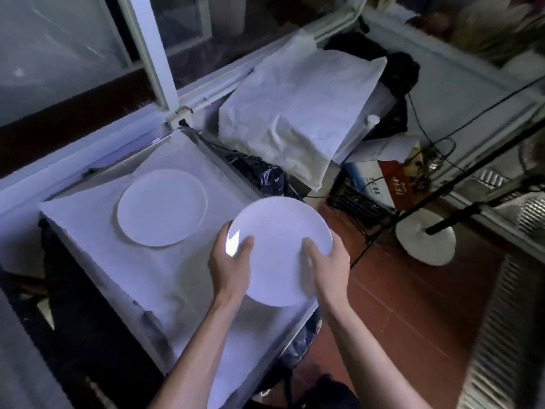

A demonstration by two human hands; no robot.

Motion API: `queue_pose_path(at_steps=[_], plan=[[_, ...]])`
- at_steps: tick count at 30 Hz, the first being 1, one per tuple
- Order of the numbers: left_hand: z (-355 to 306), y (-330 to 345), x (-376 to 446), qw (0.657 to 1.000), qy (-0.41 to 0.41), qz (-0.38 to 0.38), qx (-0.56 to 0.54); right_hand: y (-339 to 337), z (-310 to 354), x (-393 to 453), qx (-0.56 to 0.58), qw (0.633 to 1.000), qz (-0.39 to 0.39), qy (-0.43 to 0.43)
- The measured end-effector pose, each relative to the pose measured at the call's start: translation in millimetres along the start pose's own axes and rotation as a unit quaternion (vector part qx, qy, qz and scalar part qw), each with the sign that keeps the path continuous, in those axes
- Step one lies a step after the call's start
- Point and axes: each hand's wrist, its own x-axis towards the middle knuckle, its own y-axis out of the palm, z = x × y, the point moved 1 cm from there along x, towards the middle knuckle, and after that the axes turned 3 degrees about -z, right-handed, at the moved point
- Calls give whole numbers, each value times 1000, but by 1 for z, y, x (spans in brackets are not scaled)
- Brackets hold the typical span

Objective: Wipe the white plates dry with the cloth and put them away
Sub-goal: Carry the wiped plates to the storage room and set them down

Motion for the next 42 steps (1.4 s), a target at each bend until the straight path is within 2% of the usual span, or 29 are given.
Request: queue_pose_path(at_steps=[5, 9, 16, 21, 25, 31, 36, 42], plan=[[-3, 69, -39, 996, 6, 88, 23, -82, -25, 0, 66, 993, -88, 32], [-6, 132, -93, 989, 30, 130, 62, -163, -51, -2, 101, 983, -145, 47], [-12, 235, -215, 966, 96, 228, 74, -315, -102, -14, 158, 959, -231, 50], [-11, 296, -311, 952, 104, 270, 97, -418, -144, -37, 184, 939, -284, 56], [-10, 337, -384, 925, 124, 335, 127, -494, -167, -67, 197, 918, -339, 58], [-16, 394, -483, 882, 156, 430, 113, -586, -197, -112, 231, 865, -437, 86], [-9, 448, -576, 815, 190, 535, 121, -659, -224, -156, 240, 792, -553, 97], [16, 500, -692, 734, 177, 643, 132, -735, -271, -211, 234, 700, -660, 140]])
